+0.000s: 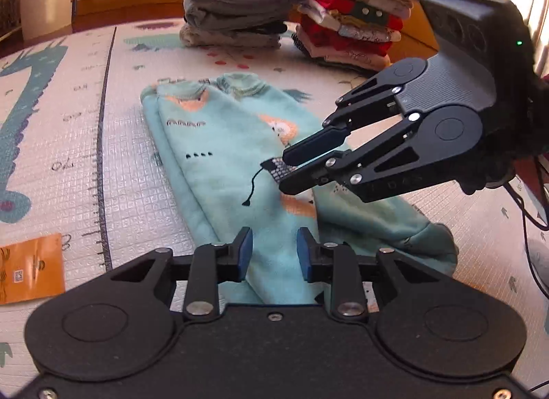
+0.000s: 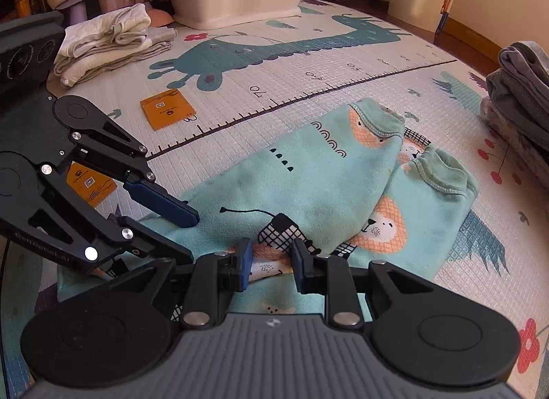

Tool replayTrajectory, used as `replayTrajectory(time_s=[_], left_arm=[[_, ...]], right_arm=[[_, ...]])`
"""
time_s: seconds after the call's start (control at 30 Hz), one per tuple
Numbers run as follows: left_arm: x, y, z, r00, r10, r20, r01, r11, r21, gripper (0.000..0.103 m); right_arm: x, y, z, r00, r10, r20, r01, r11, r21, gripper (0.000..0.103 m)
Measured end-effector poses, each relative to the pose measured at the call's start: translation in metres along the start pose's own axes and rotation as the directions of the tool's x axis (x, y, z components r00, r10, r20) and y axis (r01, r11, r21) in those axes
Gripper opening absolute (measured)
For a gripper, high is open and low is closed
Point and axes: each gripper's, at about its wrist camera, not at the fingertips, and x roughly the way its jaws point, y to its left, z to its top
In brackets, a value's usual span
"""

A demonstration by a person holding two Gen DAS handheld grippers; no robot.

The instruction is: Fold clothes

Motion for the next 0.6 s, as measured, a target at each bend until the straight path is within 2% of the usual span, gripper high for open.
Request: replayTrajectory(time_s=[0.1, 0.2, 0.3, 0.5, 0.6], left_arm=[[-0.016, -0.013, -0.007, 0.999, 0.044, 0.004, -0.044, 0.998, 0.045, 0.026], [-0.018, -0.029, -0.016, 0.999, 0.035, -0.007, -0.034, 0.994, 0.100, 0.019], [0.001, -0.037, -0.029, 0.995, 0.071, -0.076, -0.060, 0.988, 0.143, 0.018], [-0.007, -0.034, -0.027, 0.994, 0.053, -0.094, -0.047, 0.997, 0.068, 0.018], [-0.011, -0.037, -0.035, 0.991, 0.067, -0.115, -0.059, 0.996, 0.073, 0.018]], right_arm=[[-0.007, -0.003, 0.009, 0.999, -0.004, 0.034, 0.004, 1.000, 0.003, 0.026], [-0.001, -0.014, 0.016, 0.999, -0.022, 0.045, 0.020, 0.999, 0.044, 0.026], [0.016, -0.027, 0.016, 1.000, -0.017, 0.022, 0.014, 0.993, 0.116, 0.026], [0.035, -0.026, 0.021, 1.000, 0.000, -0.029, 0.003, 0.996, 0.087, 0.028], [0.035, -0.026, 0.019, 1.000, 0.003, -0.021, -0.002, 0.997, 0.073, 0.028]])
